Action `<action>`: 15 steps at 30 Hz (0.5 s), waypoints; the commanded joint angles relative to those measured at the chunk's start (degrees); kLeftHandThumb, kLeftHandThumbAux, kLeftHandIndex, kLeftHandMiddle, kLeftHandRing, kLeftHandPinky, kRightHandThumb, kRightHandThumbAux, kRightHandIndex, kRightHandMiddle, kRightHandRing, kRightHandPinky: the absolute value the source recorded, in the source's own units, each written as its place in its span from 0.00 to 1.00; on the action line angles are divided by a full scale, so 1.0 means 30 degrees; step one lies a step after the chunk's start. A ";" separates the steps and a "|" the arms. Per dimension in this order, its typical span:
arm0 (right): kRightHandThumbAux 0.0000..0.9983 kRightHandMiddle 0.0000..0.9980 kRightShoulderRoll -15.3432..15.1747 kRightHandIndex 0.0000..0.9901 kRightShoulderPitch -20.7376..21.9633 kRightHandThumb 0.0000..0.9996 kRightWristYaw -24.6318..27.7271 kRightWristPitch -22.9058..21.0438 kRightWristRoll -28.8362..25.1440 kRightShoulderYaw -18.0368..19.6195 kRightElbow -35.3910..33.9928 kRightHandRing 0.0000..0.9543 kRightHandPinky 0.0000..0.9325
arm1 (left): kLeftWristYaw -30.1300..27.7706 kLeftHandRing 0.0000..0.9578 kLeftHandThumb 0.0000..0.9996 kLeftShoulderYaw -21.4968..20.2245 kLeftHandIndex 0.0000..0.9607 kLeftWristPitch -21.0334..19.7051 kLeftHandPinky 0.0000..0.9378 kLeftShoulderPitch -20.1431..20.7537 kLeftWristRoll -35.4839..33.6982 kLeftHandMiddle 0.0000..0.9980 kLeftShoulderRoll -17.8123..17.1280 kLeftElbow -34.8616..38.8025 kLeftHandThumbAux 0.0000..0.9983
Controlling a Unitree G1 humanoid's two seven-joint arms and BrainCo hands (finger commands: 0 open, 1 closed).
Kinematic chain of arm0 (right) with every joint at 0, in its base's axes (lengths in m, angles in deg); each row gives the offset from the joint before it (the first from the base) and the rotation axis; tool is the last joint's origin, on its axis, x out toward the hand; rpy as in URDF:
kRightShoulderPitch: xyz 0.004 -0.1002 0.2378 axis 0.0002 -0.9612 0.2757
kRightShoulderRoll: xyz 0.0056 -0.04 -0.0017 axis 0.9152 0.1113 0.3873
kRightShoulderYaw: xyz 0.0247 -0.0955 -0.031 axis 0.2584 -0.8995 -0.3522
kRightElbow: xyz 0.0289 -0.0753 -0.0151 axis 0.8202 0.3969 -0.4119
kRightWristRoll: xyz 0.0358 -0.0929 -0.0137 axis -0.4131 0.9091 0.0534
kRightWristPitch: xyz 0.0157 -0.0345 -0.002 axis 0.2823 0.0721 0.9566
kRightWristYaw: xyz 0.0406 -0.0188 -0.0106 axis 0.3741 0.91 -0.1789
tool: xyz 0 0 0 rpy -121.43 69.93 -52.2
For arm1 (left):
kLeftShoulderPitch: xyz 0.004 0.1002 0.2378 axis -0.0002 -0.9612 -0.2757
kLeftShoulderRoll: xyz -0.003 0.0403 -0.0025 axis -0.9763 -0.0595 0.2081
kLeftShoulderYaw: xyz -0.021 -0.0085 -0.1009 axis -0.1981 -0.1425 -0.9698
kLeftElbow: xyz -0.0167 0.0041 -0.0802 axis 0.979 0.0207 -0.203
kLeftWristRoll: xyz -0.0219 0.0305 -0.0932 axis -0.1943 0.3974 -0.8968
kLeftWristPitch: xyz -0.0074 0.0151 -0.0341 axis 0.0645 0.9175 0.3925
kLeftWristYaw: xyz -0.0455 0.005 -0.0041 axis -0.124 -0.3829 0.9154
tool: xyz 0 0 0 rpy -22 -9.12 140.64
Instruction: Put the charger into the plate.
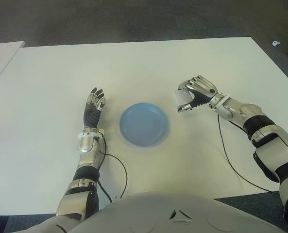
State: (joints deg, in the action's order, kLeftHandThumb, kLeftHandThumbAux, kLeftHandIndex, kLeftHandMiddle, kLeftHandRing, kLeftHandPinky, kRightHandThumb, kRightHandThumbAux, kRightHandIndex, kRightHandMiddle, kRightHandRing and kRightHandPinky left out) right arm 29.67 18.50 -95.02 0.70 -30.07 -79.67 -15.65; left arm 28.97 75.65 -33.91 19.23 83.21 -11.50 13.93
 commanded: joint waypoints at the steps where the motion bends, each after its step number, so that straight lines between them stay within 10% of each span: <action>1: 0.71 0.92 -0.0056 0.44 -0.0724 0.75 0.0783 0.0449 -0.0485 0.0684 -0.1300 0.94 0.94 | -0.0077 0.15 0.00 0.0210 0.05 -0.1147 0.16 -0.1946 -0.0170 0.14 0.1061 -0.1951 0.50; 15: 0.71 0.91 0.0256 0.44 -0.1485 0.75 0.2623 0.0398 -0.0844 0.2004 -0.3653 0.93 0.93 | -0.0111 0.15 0.00 0.0217 0.04 -0.1248 0.17 -0.1887 -0.0198 0.14 0.1080 -0.1935 0.50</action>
State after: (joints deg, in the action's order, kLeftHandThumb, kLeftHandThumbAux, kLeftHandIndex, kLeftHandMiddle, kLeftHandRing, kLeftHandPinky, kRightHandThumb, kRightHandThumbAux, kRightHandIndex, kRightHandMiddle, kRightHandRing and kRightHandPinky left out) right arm 29.79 14.81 -88.22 1.69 -32.13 -74.34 -25.25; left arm 28.97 75.66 -33.95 19.30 83.21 -11.46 13.92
